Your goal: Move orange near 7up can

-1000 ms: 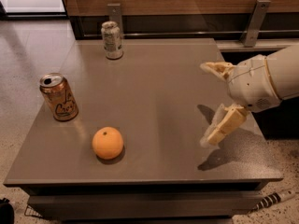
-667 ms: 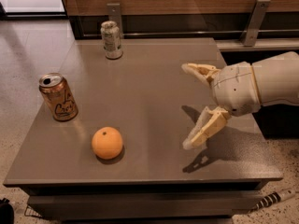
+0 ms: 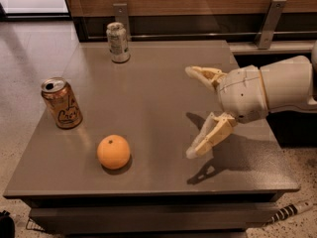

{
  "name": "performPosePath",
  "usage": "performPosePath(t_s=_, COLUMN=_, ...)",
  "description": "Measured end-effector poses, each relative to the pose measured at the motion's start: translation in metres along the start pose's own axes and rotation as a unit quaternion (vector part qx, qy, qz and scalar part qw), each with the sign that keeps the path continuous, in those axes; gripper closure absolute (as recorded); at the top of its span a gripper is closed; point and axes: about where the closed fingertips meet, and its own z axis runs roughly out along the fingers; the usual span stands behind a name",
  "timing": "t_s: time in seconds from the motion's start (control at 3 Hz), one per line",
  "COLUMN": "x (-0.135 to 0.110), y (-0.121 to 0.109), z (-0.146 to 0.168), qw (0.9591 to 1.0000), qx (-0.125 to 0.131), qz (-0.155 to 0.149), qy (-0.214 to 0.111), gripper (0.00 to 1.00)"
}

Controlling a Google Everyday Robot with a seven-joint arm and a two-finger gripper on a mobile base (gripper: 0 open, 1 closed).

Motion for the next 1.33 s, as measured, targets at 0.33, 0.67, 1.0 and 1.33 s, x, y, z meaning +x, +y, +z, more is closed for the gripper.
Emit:
performPosePath(t_s=0.33, x=0.000, y=0.009, z=0.034, qw=0.9995, qx=-0.015, qz=0.018, qy=-0.023, gripper=0.00)
performPosePath(t_s=0.67, x=-0.003, y=0.017, z=0.058, qw=0.9984, qx=-0.021, qz=0.038, qy=-0.036, gripper=0.00)
performPosePath(t_s=1.0, x=-0.013, y=0.024, z=0.081, qw=0.9976, qx=-0.032, qz=0.046, qy=-0.040, gripper=0.00)
performPosePath(t_s=1.33, x=-0.019, y=0.033, z=0.102, qw=0.9968, qx=-0.043, qz=0.050, qy=-0.045, gripper=0.00)
